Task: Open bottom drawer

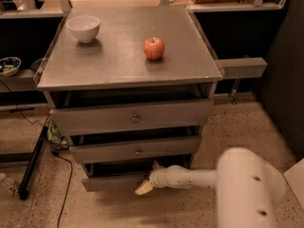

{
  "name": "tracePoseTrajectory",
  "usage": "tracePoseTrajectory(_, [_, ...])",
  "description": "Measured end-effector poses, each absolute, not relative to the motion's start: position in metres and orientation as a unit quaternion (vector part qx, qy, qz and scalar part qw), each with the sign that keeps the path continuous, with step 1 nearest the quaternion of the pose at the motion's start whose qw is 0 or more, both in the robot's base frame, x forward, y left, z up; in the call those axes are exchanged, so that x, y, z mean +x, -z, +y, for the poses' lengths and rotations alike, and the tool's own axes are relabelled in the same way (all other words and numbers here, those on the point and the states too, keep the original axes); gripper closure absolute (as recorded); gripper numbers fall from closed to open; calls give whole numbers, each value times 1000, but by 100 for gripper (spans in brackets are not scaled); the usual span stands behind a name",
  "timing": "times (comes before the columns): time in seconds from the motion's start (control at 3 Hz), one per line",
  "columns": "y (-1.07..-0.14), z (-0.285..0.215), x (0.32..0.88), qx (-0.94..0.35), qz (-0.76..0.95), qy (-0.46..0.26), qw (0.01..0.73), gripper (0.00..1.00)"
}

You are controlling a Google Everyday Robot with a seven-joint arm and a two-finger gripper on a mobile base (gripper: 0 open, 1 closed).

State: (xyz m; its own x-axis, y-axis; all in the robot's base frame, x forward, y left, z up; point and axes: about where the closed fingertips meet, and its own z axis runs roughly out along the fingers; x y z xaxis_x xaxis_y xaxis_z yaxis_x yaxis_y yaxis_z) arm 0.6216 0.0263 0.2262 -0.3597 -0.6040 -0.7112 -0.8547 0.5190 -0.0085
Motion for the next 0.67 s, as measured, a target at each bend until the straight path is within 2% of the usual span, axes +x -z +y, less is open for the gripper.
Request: tracePoseTrajectory(0.67, [-199, 34, 596, -521, 792, -110, 298, 0])
